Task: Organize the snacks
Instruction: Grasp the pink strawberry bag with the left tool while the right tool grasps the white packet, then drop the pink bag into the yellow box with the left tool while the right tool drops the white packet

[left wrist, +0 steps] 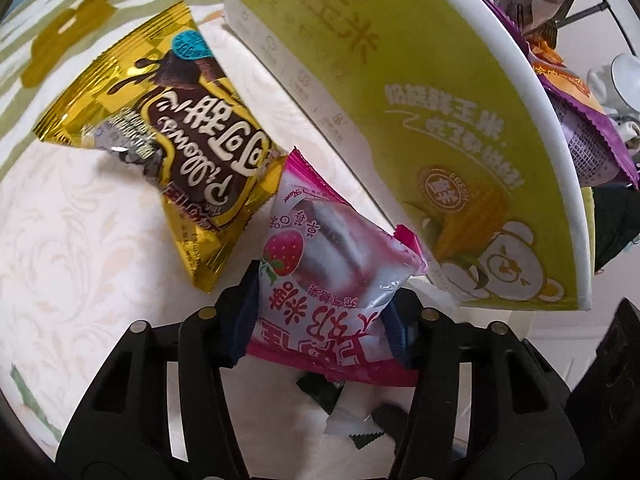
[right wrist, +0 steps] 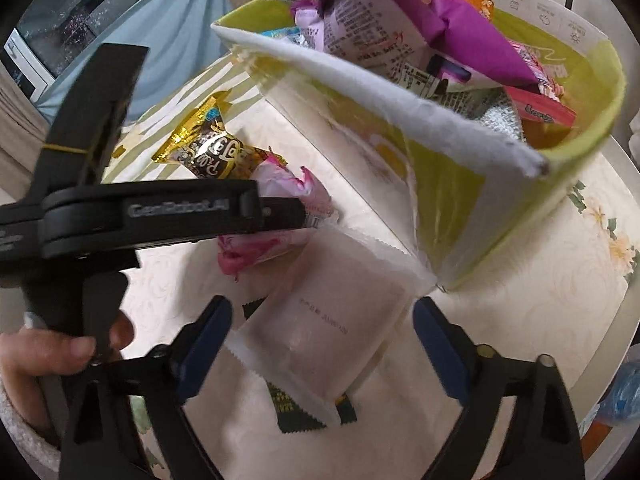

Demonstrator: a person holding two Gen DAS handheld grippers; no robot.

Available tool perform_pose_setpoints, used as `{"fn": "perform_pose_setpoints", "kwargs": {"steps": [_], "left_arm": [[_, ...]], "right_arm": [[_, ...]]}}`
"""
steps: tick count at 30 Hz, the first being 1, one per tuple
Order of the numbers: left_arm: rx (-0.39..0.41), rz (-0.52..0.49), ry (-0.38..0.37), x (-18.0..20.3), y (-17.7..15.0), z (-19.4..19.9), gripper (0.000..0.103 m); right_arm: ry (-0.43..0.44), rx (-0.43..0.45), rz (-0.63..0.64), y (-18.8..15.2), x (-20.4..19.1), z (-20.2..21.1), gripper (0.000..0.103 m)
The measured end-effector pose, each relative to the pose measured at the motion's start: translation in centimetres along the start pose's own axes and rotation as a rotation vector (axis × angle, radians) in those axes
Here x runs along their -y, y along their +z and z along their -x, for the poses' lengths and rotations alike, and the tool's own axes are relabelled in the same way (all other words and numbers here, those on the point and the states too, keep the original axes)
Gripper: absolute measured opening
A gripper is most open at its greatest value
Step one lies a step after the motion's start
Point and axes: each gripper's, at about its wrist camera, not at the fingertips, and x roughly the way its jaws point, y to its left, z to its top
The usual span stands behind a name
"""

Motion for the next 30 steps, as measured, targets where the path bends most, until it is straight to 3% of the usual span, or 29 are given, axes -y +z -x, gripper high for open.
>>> {"fn": "perform_pose_setpoints", "kwargs": {"steps": [7,19,23,30], "left_arm": [[-0.008,-0.003,0.023,-1.5,-0.7,0.9,0.05],[0.004,0.075,0.068,-5.5,-3.1,3.5,0.05],[0.019,0.112,0.068,-6.3,-3.9,3.9,0.05],[0.061,0.155,0.058,-6.5,-6.0,4.7,0.047]], "right_arm": [[-0.034,-0.013,0.035,0.5,-0.4,-1.3,0.077],[-0.085,-0.046,0.089,1.2,-1.0,-3.1,0.076],[-0.107,-0.037,0.134,1.0,-1.8,-3.9,0.064],[-0.051,-0.017,0.156,1.0,-1.8,-2.9,0.061]]}}
